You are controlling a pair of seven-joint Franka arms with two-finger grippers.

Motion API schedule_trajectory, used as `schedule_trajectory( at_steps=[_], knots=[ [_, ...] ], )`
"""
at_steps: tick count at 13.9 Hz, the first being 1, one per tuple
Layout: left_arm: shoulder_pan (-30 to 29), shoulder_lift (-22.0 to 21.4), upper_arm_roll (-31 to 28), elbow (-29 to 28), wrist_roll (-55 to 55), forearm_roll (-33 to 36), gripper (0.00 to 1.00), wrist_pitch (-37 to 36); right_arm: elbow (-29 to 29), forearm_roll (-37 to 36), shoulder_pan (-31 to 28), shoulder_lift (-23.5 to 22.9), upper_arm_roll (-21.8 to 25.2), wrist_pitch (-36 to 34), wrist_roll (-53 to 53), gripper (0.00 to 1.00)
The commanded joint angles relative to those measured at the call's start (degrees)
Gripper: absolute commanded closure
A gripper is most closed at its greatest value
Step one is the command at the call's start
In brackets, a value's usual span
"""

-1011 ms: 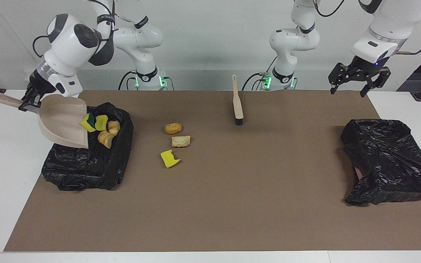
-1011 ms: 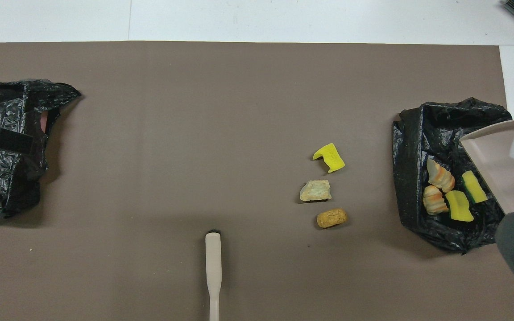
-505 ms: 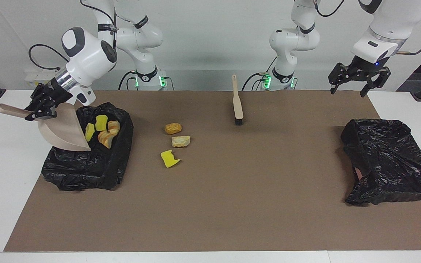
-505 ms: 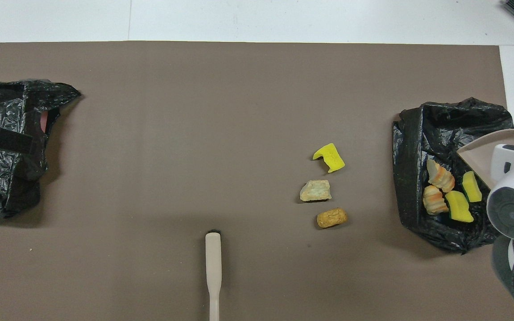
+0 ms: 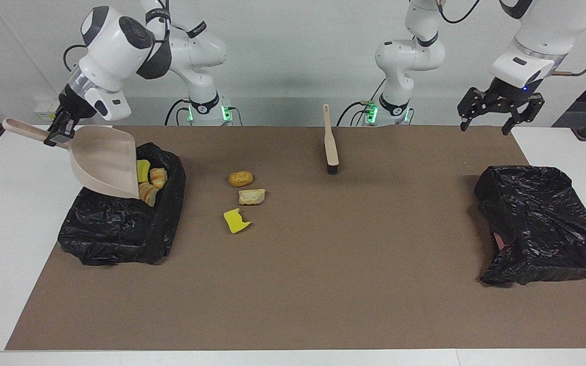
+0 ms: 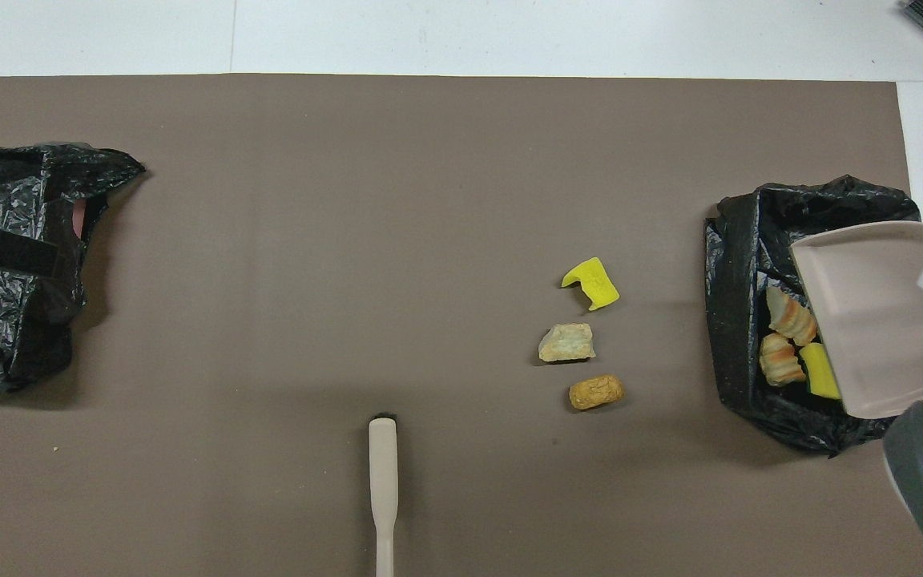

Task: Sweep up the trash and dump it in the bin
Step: 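Tip the dustpan further with the right gripper to empty the sponge, then bring the empty dustpan back to the table center with the right gripper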

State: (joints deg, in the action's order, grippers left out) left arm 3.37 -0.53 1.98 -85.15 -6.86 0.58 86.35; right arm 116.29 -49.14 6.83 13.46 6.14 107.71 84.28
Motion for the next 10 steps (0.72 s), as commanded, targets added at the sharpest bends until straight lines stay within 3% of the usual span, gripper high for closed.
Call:
schedule_trajectory(
  at_steps=[1, 6, 8, 10],
  knots=[
    [-0.9, -0.7, 0.6, -0.4, -0.3, 0.2, 0.00, -0.7, -4.9, 11.0, 0.2, -2.3, -4.6, -7.9, -12.3, 1.00],
    [-0.9, -0.8, 0.6, -0.4, -0.3, 0.2, 0.00, -0.7, -5.3, 30.0, 0.3, -4.2, -14.0, -14.3, -47.8, 1.00],
    [-0.9, -0.7, 0.6, -0.4, -0.3, 0.2, 0.00, -0.7, -8.3, 37.4, 0.5, -9.1, -19.7, -14.4, -67.6, 1.00],
    [-0.9, -0.7, 0.6, -0.4, -0.3, 0.2, 0.00, -0.7, -15.1, 41.0, 1.1, -18.0, -26.0, -14.3, -86.7, 1.00]
  ],
)
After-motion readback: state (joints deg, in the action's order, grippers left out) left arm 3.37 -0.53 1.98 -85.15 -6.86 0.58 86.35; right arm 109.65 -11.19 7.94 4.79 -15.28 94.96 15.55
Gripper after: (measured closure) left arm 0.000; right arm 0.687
